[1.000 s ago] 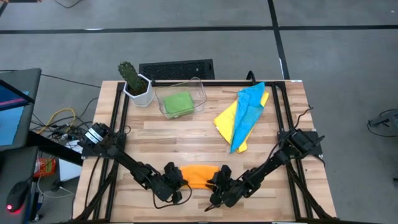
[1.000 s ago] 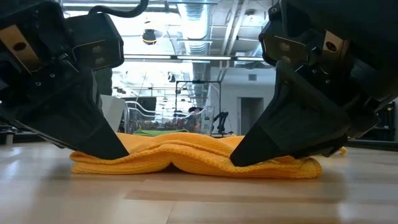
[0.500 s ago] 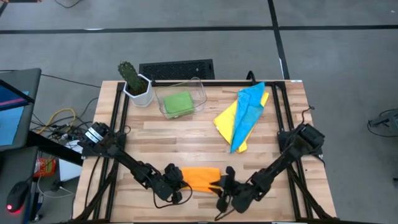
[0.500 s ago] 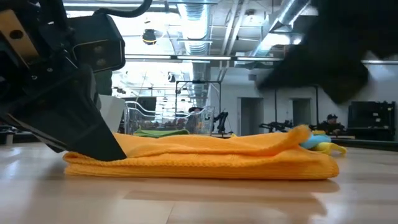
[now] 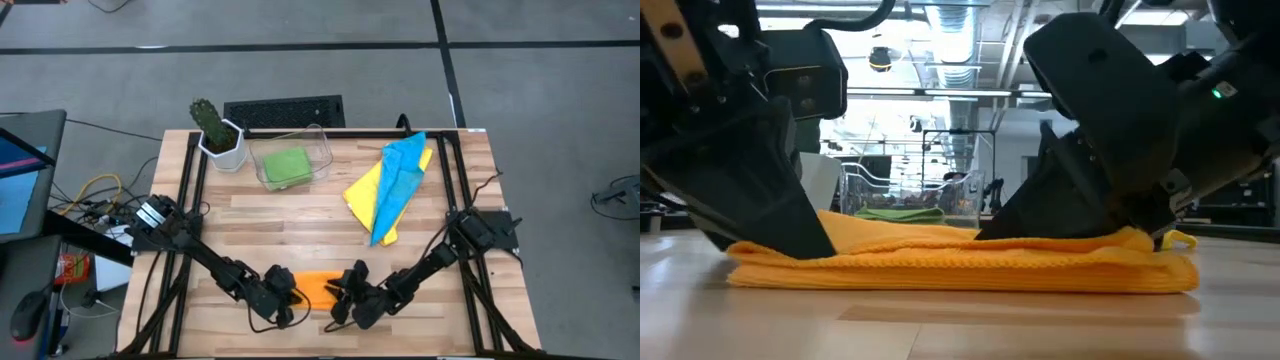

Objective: Fold microfiber towels
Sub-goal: Fold the orange microfiber cloth, then put the orange microfiber cloth into the transparent bin

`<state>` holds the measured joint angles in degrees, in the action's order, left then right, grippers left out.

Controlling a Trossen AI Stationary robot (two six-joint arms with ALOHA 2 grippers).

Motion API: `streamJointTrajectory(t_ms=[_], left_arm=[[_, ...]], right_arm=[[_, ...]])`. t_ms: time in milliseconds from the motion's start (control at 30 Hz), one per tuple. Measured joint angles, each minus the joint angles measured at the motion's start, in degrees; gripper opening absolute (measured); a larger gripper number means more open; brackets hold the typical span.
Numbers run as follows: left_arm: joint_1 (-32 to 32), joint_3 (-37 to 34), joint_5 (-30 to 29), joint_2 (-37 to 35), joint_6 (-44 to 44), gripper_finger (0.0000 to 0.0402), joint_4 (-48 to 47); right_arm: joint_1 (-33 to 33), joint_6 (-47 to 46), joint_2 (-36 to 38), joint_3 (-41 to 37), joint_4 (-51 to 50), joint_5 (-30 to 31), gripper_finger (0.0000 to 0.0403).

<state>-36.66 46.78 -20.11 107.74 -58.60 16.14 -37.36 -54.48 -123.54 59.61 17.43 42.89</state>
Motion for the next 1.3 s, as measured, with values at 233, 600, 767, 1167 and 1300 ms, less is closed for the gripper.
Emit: streamJointTrajectory(t_ms=[233,600,767,1167,1300], left_arm=[[2.0,-0.04,1.9,-8.56,-3.97,0.0041,-9.46],[2.11,0.04,-1.62,-14.17,-25.8,0.0216,-21.77],[1.91,0.06,-0.22,-10.14,-36.26,0.0262,-20.04],[2.87,0.2,-1.81,-6.54,-42.21,0.0286,-14.81],[3.97,0.47,-1.39,-4.47,-41.93,0.0287,-12.51]], right_arm=[[-0.11,0.72,1.14,-0.15,-0.63,-0.78,0.0111],[0.74,1.82,5.72,-0.33,-0.65,-1.78,0.0111],[1.44,2.9,10.46,-0.28,-1.23,-1.68,0.0111],[0.94,6.44,21.7,-0.1,-9.01,-0.65,0.0111],[0.57,5.76,22.28,-0.15,-10.62,-0.61,0.0111]])
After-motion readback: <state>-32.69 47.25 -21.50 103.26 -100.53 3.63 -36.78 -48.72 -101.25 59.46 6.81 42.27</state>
